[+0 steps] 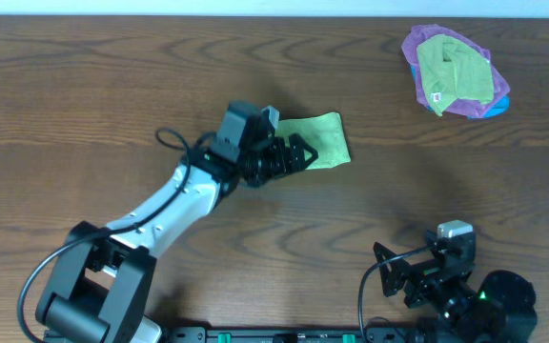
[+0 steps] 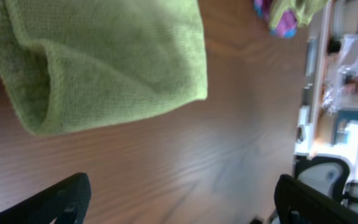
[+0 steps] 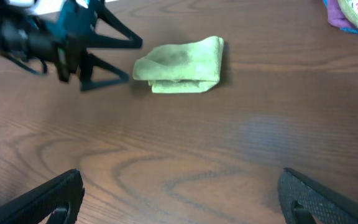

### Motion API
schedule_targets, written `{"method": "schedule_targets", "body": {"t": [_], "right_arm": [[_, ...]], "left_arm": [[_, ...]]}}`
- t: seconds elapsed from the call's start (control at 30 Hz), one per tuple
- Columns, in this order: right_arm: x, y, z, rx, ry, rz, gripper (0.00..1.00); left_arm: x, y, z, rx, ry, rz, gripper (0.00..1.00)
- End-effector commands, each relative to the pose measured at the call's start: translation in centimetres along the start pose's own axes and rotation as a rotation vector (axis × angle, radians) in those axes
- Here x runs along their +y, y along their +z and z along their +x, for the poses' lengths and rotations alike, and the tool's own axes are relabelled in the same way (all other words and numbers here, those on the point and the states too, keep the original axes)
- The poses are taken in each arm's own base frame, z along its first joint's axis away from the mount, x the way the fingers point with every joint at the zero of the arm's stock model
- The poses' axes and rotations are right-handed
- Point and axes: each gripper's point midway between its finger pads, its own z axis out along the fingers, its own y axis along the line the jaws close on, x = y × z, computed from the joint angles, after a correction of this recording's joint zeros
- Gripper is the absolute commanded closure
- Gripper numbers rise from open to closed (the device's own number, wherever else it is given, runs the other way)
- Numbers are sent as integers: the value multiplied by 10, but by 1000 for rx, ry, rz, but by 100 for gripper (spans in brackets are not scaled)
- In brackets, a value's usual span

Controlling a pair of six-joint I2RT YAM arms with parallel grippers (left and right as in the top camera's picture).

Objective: Fold the cloth

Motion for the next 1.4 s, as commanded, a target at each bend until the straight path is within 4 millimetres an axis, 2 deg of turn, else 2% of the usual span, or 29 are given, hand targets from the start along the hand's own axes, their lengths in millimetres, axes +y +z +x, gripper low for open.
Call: {"method": "schedule_targets", "body": {"t": [0.0, 0.17, 0.37, 0.53, 0.83, 1.23, 1.37], "right_arm": [[-1, -1, 0, -6, 12, 4, 1], [-1, -1, 0, -6, 12, 4, 1], [-1, -1, 0, -6, 12, 4, 1], [-1, -1, 0, -6, 12, 4, 1], [-1, -1, 0, -6, 12, 4, 1], [-1, -1, 0, -6, 12, 4, 1], [-1, -1, 0, -6, 12, 4, 1]], "left_arm": [[19, 5, 6, -46, -173, -22, 5], [50, 8, 9, -129, -369, -82, 5], [60, 14, 5, -194, -447, -120, 5], [70, 27, 6, -201, -504, -126, 4], [78, 52, -1, -203, -557, -63, 5], [83, 54, -16, -327, -530, -91, 5], [88, 65, -19, -319, -535, -104, 4]]}}
